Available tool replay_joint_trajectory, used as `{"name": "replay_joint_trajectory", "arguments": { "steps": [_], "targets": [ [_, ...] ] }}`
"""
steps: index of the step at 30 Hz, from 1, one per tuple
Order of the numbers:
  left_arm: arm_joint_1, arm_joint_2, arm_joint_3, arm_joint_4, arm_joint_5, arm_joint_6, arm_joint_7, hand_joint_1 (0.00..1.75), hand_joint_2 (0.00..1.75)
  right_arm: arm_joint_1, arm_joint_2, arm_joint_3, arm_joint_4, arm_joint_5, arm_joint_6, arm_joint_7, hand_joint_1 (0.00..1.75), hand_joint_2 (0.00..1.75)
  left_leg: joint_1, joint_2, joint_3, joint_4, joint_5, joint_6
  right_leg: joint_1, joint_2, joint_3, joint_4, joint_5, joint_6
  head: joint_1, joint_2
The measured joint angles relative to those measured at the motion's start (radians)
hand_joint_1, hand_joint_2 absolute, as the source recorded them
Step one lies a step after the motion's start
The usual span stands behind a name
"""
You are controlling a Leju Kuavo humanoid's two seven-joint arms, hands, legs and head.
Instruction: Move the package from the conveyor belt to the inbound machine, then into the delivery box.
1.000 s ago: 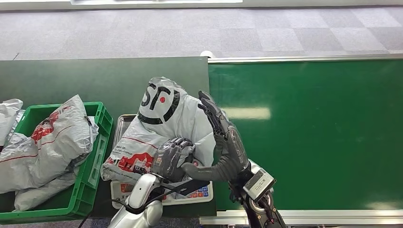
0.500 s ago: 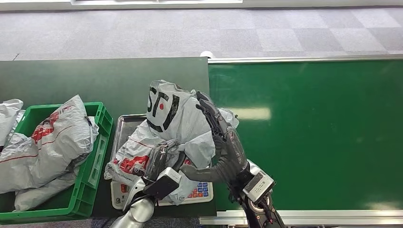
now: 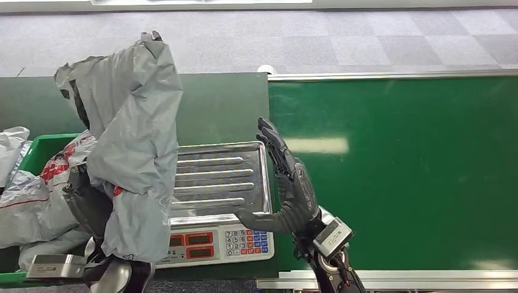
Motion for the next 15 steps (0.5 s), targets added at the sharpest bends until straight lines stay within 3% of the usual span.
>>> {"name": "replay_joint_trajectory", "arguments": {
  "steps": [3, 8, 15],
  "targets": [
    [0.007, 0.01, 0.006, -0.058, -0.008, 0.041, 0.0, 1.71, 1.75, 0.0, 0.0, 0.0, 0.008, -0.002, -0.003, -0.001, 0.0, 1.75, 0.0, 0.0, 0.0, 0.0, 0.0, 0.0, 0.0, 0.0, 0.0, 0.0, 0.0, 0.0, 0.0, 0.0],
    [0.006, 0.027, 0.044, -0.209, -0.107, 0.311, 0.0, 1.68, 1.75, 0.002, -0.002, -0.012, 0.047, -0.014, -0.033, 0.009, 0.0, 1.75, 0.0, 0.0, 0.0, 0.0, 0.0, 0.0, 0.0, 0.0, 0.0, 0.0, 0.0, 0.0, 0.0, 0.0],
    [0.009, -0.045, 0.266, -0.394, -0.341, 0.33, 0.0, 1.37, 1.75, 0.038, -0.008, -0.066, 0.126, -0.004, -0.062, 0.018, 0.0, 1.75, 0.0, 0.0, 0.0, 0.0, 0.0, 0.0, 0.0, 0.0, -0.001, 0.0, -0.001, 0.0, 0.0, 0.0]
  ]
}}
